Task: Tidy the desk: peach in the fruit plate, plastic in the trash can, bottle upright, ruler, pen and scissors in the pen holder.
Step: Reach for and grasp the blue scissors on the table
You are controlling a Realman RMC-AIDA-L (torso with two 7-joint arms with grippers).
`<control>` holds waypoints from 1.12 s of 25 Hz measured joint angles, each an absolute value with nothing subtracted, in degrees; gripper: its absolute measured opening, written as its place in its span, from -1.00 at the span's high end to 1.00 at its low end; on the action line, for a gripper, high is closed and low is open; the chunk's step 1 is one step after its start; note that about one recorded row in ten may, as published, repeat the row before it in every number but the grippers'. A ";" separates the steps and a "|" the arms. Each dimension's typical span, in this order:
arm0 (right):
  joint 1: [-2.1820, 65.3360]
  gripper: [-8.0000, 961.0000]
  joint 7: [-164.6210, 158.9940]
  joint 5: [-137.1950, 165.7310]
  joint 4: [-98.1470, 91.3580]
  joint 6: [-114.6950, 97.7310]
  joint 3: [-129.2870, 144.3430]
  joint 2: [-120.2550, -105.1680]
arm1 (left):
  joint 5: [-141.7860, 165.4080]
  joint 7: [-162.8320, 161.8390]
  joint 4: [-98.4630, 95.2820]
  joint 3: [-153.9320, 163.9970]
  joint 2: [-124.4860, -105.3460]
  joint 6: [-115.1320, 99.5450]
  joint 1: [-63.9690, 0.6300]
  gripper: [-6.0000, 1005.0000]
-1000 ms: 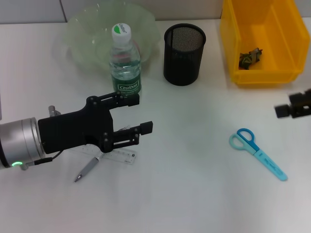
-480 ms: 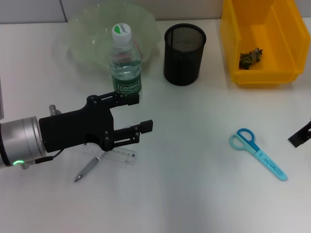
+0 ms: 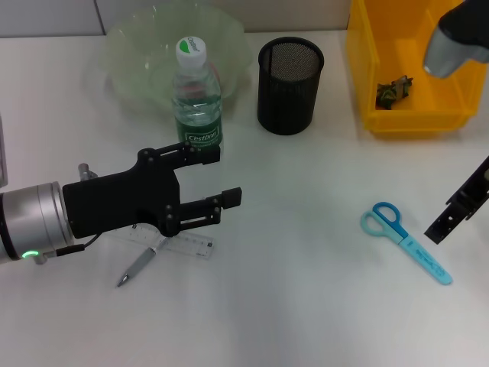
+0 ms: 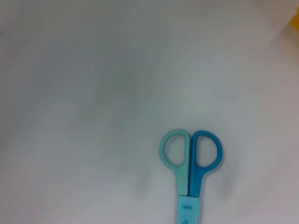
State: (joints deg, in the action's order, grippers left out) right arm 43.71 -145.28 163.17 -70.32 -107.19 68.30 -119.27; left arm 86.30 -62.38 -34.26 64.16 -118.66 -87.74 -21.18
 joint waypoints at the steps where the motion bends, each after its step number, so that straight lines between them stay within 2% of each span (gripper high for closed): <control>1: 43.71 -0.69 -145.28 163.17 -70.32 -107.19 68.30 -119.27 | 86.31 -62.31 -34.23 64.16 -118.66 -87.72 -21.18 -0.45; 28: 43.92 -0.69 -154.92 160.16 -63.13 -99.07 75.97 -119.53 | 86.21 -61.61 -33.35 64.25 -118.74 -85.65 -21.88 -0.45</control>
State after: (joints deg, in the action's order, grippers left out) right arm 43.92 -154.92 160.16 -63.13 -99.07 75.97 -119.53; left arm 86.21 -61.61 -33.35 64.25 -118.74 -85.65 -21.88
